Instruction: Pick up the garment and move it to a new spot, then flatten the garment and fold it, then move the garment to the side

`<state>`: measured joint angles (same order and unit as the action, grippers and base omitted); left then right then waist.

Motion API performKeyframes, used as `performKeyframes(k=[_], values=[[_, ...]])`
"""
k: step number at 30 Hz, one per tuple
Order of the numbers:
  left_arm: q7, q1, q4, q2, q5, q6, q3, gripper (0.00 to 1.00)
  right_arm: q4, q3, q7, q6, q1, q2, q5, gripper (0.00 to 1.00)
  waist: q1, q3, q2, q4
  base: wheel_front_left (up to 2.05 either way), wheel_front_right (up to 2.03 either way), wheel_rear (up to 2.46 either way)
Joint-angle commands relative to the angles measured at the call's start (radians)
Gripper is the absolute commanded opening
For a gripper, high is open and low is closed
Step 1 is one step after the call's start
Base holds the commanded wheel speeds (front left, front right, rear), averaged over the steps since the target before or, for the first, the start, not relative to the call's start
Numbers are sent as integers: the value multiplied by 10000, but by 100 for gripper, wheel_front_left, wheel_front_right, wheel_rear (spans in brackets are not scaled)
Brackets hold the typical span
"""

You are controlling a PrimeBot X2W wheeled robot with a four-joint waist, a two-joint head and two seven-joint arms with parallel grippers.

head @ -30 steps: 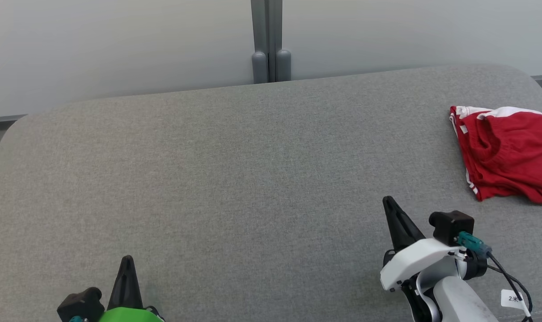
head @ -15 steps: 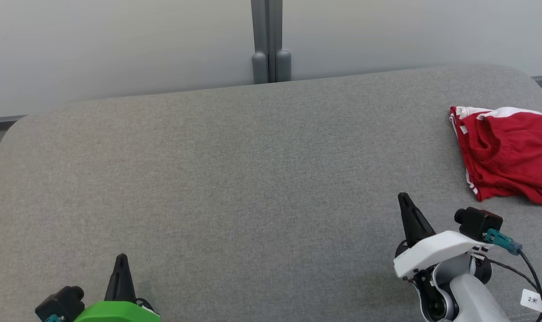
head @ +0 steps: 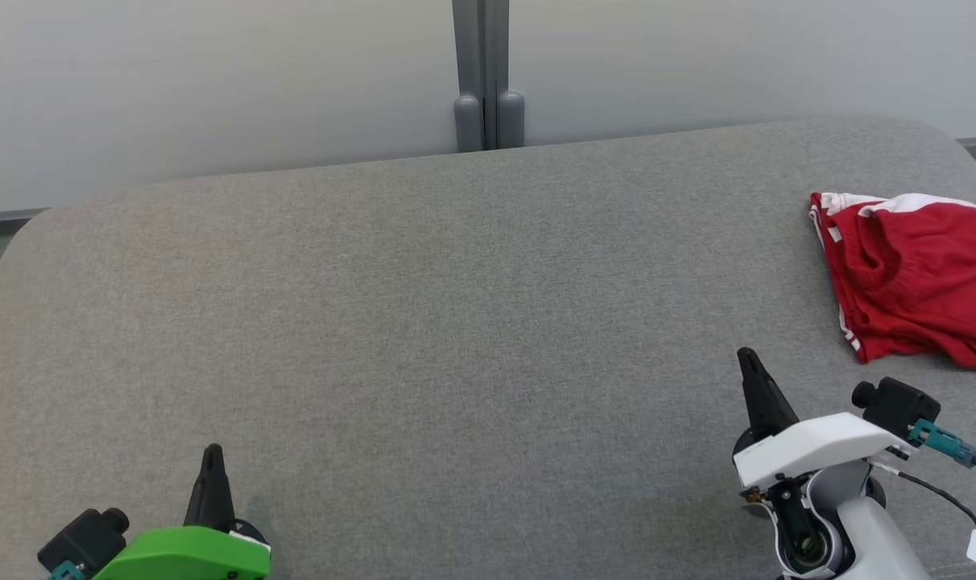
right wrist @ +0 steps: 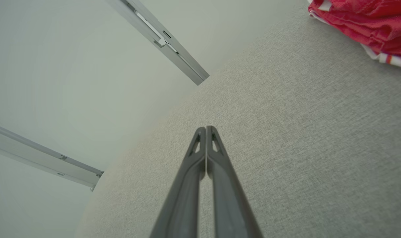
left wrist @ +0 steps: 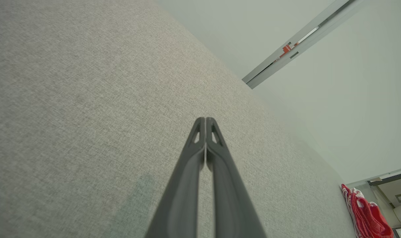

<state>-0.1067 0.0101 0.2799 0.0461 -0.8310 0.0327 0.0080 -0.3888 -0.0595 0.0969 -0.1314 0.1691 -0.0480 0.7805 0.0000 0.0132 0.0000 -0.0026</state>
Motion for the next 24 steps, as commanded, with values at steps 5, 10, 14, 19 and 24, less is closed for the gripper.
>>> performKeyframes(k=[5, 10, 14, 19, 24], values=[[216, -375, -169, 42, -849, 145, 165, 0, 305, 206, -221, 4, 9, -21, 880, 0, 0, -6, 0, 2, 0, 0, 0], [376, -451, -187, 44, -1408, 220, 237, 0, 401, 333, -376, 4, -42, -22, 1476, 0, 0, -11, 0, 3, 0, 0, 0], [506, -506, -197, 45, -1834, 268, 299, 0, 474, 427, -494, 5, -74, -23, 1944, 0, 0, -16, 0, 4, 0, 0, 0], [656, -576, -214, 47, -2364, 340, 375, 0, 566, 548, -635, 4, -119, -23, 2515, 0, 0, -21, 0, 6, 0, 0, 0], [806, -645, -229, 49, -2885, 409, 442, 0, 655, 664, -780, 5, -166, -25, 3060, 0, 0, -27, 0, 7, 0, 0, 0]])
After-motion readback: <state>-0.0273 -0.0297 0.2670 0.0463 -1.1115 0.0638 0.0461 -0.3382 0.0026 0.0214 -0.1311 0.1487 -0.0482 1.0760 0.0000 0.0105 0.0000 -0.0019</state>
